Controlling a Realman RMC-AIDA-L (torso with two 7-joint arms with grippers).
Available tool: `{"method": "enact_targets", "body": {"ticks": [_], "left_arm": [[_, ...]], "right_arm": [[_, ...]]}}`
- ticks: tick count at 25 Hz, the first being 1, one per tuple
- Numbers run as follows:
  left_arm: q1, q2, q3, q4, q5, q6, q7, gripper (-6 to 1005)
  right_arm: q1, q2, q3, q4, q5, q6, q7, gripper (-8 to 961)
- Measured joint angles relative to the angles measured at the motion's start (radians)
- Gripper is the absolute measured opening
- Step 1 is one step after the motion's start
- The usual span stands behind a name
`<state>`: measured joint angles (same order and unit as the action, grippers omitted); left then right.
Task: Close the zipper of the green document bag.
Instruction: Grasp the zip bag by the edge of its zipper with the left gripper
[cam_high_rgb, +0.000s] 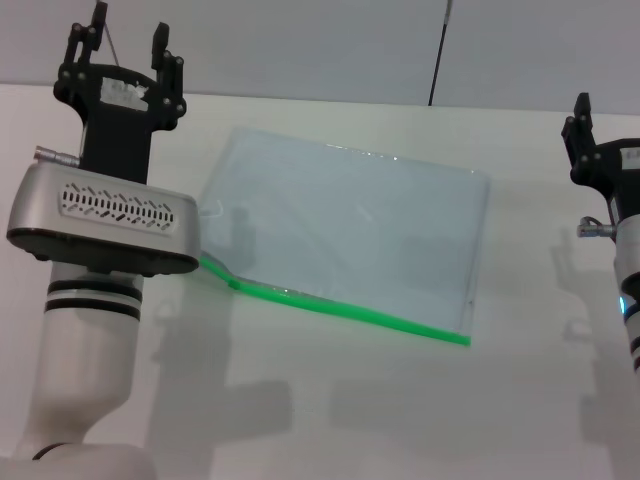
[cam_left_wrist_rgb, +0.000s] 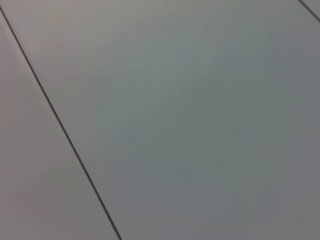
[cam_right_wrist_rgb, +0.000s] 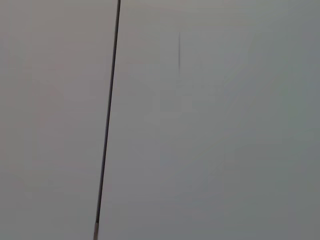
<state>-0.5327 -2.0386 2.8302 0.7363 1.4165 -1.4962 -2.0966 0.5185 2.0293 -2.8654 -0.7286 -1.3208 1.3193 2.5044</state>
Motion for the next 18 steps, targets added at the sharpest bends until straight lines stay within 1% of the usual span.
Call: {"method": "enact_targets", "body": {"ticks": [18], "left_arm": [[-0.003,0.0,0.005,0.0,0.002,0.002,0.022,560]], "right_arm": [[0.0,0.0,0.0,0.0,0.0,0.0,0.001,735]]}}
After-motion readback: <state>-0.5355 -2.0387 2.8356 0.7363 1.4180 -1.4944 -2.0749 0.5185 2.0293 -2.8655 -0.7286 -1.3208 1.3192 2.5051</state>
